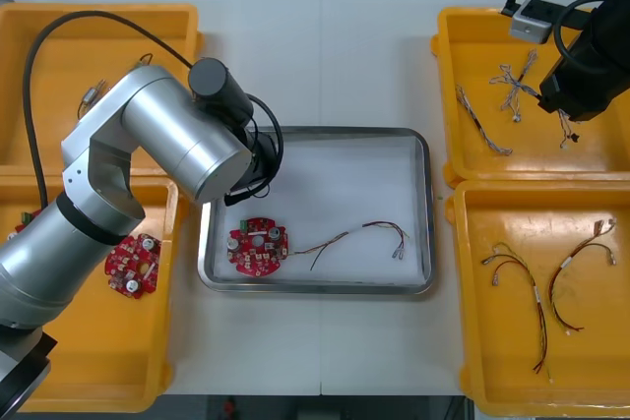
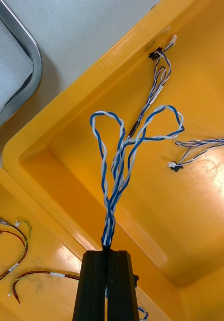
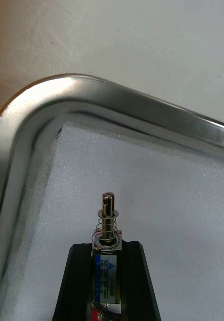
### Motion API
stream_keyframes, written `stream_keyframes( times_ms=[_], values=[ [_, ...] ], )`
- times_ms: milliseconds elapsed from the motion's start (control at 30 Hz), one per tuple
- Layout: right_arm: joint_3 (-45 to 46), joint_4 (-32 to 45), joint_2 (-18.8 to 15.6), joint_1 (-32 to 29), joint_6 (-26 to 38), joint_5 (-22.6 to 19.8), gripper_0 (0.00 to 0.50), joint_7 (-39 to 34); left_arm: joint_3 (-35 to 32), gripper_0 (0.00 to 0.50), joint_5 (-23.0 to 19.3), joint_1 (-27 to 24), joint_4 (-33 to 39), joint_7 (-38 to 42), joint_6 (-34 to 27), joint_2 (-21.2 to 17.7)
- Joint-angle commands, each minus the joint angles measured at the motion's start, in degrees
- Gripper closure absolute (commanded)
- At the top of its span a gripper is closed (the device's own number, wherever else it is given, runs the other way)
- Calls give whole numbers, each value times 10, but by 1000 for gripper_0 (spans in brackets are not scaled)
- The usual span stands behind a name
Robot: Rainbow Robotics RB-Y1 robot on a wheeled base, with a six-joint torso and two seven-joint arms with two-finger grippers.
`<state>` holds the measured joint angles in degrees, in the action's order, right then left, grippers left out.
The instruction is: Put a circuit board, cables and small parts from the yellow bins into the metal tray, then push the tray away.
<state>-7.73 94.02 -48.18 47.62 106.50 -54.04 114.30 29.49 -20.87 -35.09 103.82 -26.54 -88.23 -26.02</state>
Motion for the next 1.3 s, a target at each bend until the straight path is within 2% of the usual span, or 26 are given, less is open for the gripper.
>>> stream_keyframes(
  times_ms=[33, 100, 500, 667, 700, 733, 800, 933, 1100, 1300],
  values=[
    [19, 17, -14, -1, -5, -5, 500, -8, 26, 325, 12, 4, 5, 13, -3, 8],
    [19, 17, -14, -1, -5, -5, 500, -8, 26, 279, 11, 4, 6, 15, 2, 7],
    [19, 17, -14, -1, -5, -5, 500, -8, 14, 188, 8, 3, 26, 18, 4, -6],
    [19, 17, -14, -1, -5, -5, 500, -8, -29, 141, -37, -10, 84, 11, -61, -28],
    [19, 17, -14, -1, -5, -5, 500, -8, -44, 123, -55, -15, 99, 10, -77, -35],
    [15, 13, 0, -17, -11, -5, 500, -9, -60, 97, -74, -20, 112, 9, -91, -43],
    [17, 13, 7, -18, -13, -5, 500, -10, -81, 49, -95, -28, 132, 5, -113, -54],
    [23, 15, 8, -14, -18, -8, 500, -10, -122, 0, -136, -38, 161, -2, -128, -78],
    [5, 24, 18, -10, -22, -9, 500, 0, -160, 0, -172, -52, 163, -12, -128, -109],
    [-47, 74, 20, 2, -27, -5, 500, 9, -209, 0, -191, -67, 147, -94, -115, -155]
  ],
)
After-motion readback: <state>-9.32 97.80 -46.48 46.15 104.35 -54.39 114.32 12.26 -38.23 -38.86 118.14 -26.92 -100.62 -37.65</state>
